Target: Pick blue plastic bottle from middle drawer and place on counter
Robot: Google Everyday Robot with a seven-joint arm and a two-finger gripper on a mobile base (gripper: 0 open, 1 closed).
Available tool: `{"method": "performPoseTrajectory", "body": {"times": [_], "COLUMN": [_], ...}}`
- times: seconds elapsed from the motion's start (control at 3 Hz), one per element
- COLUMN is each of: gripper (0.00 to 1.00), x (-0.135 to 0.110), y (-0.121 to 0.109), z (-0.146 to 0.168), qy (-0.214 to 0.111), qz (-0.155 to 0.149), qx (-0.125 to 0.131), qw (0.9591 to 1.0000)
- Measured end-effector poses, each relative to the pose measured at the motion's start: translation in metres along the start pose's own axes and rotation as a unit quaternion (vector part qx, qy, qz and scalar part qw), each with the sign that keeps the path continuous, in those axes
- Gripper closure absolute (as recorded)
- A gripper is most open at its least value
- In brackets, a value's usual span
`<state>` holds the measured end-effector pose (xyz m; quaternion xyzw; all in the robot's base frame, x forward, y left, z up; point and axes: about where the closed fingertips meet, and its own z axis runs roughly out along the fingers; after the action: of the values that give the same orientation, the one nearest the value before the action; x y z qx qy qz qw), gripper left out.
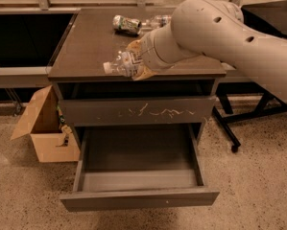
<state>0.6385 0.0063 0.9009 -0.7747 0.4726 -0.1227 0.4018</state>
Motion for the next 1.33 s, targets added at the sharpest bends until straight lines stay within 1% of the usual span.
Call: {"method": "performPoseTrajectory", "body": {"times": [0.33, 0.67, 1.0, 1.33], "gripper": [1.0, 1.0, 1.0, 1.0], "x": [0.01, 0.025, 0.039, 0.046], "y": [-0.023, -0.044, -0.064, -0.079], "z": [0.022, 0.047, 0.07, 0.086], "qy": [-0.01, -0.027, -0.046, -0.065], "qz": [-0.005, 0.007, 0.023, 0.036], "qx": [0.01, 0.022, 0.038, 0.048], "qw": [0.9999, 0.9994, 0.998, 0.9961]}}
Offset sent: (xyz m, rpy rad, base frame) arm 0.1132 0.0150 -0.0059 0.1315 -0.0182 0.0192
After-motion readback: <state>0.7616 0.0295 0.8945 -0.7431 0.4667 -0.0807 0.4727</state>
